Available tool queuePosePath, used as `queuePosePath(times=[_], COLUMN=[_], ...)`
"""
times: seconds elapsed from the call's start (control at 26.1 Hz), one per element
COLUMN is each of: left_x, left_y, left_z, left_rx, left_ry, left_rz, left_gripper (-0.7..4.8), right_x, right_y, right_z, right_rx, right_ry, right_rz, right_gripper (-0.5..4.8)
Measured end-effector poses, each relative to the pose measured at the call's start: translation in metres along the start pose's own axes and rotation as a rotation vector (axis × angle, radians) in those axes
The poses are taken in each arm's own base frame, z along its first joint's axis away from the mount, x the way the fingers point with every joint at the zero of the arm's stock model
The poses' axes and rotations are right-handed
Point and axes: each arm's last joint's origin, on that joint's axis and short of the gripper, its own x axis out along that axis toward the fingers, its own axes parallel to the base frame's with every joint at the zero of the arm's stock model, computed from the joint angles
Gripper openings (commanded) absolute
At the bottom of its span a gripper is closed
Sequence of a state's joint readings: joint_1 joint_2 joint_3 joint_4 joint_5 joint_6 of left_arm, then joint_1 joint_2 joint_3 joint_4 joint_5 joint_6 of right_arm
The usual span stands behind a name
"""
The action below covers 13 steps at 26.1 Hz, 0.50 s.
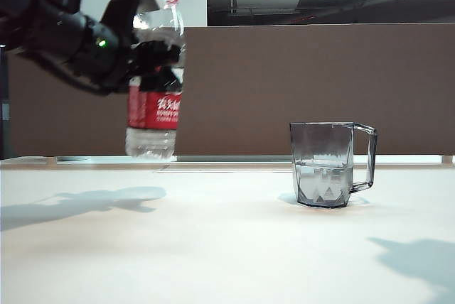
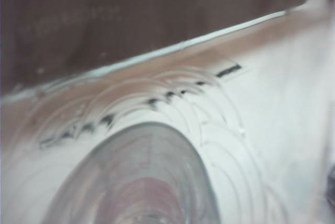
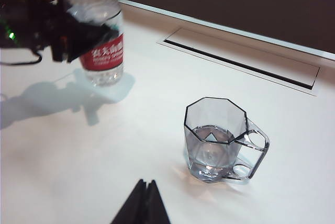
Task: Pick up the mineral water bottle with the left hand on the table and pour water into the mug until it's half full.
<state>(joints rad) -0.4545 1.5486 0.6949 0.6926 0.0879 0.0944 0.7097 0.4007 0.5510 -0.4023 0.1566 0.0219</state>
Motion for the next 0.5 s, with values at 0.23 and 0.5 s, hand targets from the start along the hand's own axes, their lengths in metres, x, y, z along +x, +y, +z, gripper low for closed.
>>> queuePosePath(times=[0.23,0.5], left_x=[-0.016,-0.031], left_y=[-0.005,-0.006], left_z=[-0.031,-0.050], left_rx=[-0.093,-0.136], left_ry=[0.024,0.017], left_rz=[-0.010,0.000], left_gripper=[1.61,1.61], right_x=[0.000,0.000], right_y=[0.000,0.000], right_z=[0.000,0.000], right_rx=[0.000,0.000], right_ry=[0.000,0.000], right_rz=[0.000,0.000], right_gripper=[-0.02,-0.02])
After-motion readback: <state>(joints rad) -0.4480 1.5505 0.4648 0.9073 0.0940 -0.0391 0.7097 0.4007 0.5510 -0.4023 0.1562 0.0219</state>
